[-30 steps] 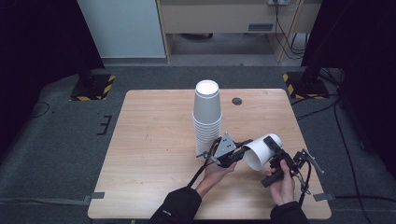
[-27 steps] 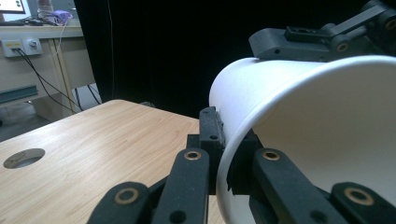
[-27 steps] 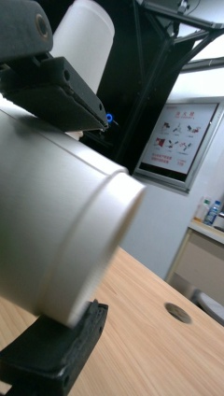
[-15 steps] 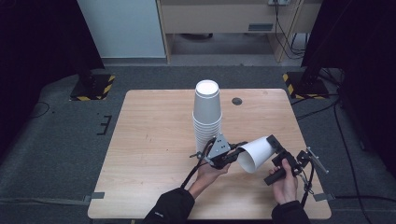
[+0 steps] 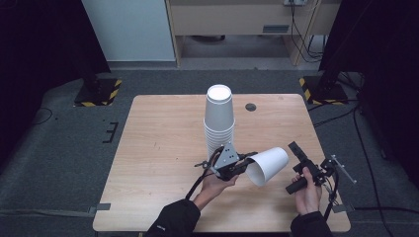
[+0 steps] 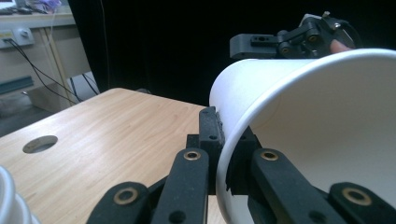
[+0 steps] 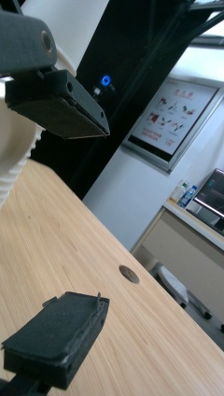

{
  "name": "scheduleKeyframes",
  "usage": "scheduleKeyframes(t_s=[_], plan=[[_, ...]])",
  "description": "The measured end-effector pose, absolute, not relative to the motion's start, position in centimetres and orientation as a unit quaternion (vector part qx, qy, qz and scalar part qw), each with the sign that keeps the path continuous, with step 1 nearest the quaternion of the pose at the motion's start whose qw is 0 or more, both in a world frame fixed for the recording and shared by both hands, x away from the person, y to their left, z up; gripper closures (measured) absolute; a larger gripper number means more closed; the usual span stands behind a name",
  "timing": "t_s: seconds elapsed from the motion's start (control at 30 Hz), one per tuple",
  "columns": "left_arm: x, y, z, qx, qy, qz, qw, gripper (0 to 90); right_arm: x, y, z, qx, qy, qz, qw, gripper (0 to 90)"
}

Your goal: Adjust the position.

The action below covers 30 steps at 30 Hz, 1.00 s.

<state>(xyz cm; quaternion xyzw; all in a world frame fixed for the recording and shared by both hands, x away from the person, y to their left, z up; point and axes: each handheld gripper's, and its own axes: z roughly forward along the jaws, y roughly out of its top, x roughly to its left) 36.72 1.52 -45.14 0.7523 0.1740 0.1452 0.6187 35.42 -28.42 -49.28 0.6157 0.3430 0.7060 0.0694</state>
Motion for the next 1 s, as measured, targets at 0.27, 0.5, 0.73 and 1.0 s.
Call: scheduleKeyframes(t_s=[0.27, 0.5, 0.73, 1.0], plan=[[36.4, 2.1, -44.8, 0.756, 0.175, 0.136, 0.616, 86.8, 35.5, -28.4, -48.9, 0.605, 0.384, 0.689, 0.110, 15.3], [36.0, 3.0, -44.3, 0.757, 0.177, 0.137, 0.614, 86.7, 35.7, -28.6, -48.6, 0.594, 0.431, 0.662, 0.153, 14.1], [35.7, 4.1, -43.7, 0.757, 0.180, 0.139, 0.612, 86.7, 36.0, -28.9, -48.5, 0.588, 0.476, 0.629, 0.177, 11.8], [35.2, 4.2, -43.5, 0.767, 0.171, 0.136, 0.603, 86.7, 35.9, -29.3, -47.9, 0.570, 0.516, 0.598, 0.229, 10.2]])
